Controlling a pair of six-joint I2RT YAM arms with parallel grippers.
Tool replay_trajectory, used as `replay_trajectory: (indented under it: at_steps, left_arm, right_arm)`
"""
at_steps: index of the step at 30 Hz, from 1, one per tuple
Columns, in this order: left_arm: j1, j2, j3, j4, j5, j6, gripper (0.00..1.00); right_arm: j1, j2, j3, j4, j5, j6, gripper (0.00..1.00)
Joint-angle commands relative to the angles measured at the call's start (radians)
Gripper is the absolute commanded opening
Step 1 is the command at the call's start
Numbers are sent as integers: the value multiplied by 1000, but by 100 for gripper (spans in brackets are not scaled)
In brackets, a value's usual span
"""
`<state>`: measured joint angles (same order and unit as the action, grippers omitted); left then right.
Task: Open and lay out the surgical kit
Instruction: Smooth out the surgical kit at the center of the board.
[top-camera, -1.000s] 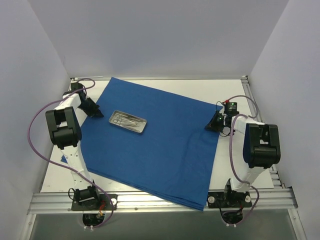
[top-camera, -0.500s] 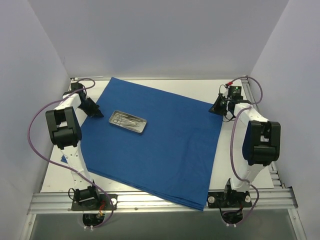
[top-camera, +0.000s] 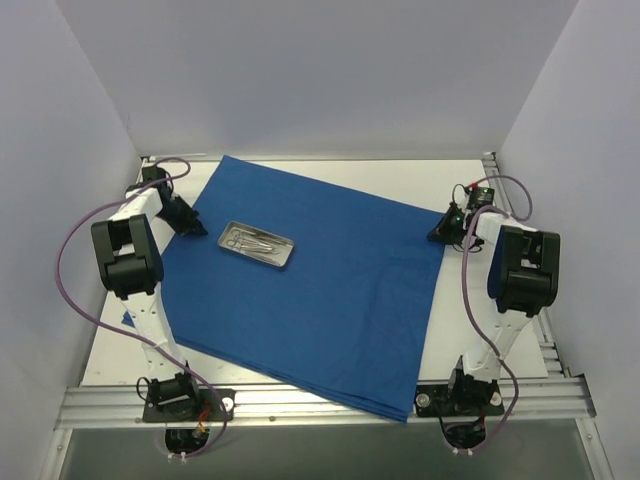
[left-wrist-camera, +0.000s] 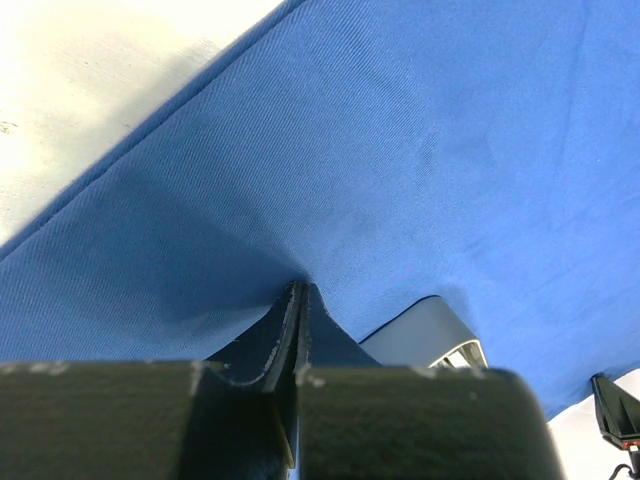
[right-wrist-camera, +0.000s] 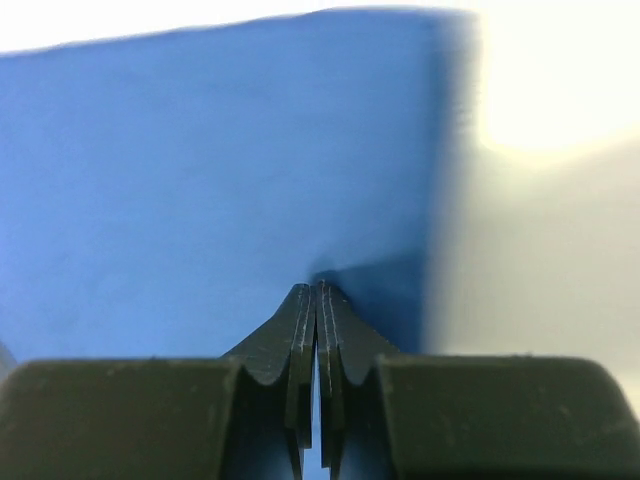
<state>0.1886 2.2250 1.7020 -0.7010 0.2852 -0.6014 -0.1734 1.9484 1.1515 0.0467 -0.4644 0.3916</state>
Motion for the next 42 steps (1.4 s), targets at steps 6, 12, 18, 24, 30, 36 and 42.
replay_trajectory:
  at_steps: [6, 12, 18, 24, 30, 36, 42]
  left_arm:
    - [-8, 28, -35, -8, -83, 15, 2]
    - [-6, -17, -27, -23, -96, 20, 2]
    - [-3, -158, -70, -6, -118, -9, 6]
    - [-1, -313, -139, 14, -109, -17, 59]
    - [-5, -465, -222, 40, -70, 15, 72]
    - [-18, -646, -358, 72, -26, 40, 77]
    - [-57, -833, -497, 135, 2, 40, 79]
  right_arm:
    - [-72, -45, 57, -212, 359, -79, 0]
    - [18, -40, 177, -231, 297, -102, 0]
    - [210, -60, 267, -235, 305, -114, 2]
    - [425, -49, 401, -274, 288, -177, 34]
    - [551, 38, 540, -272, 224, -261, 63]
    - [670, 142, 664, -252, 171, -330, 67]
    - [776, 313, 893, -410, 202, -491, 68]
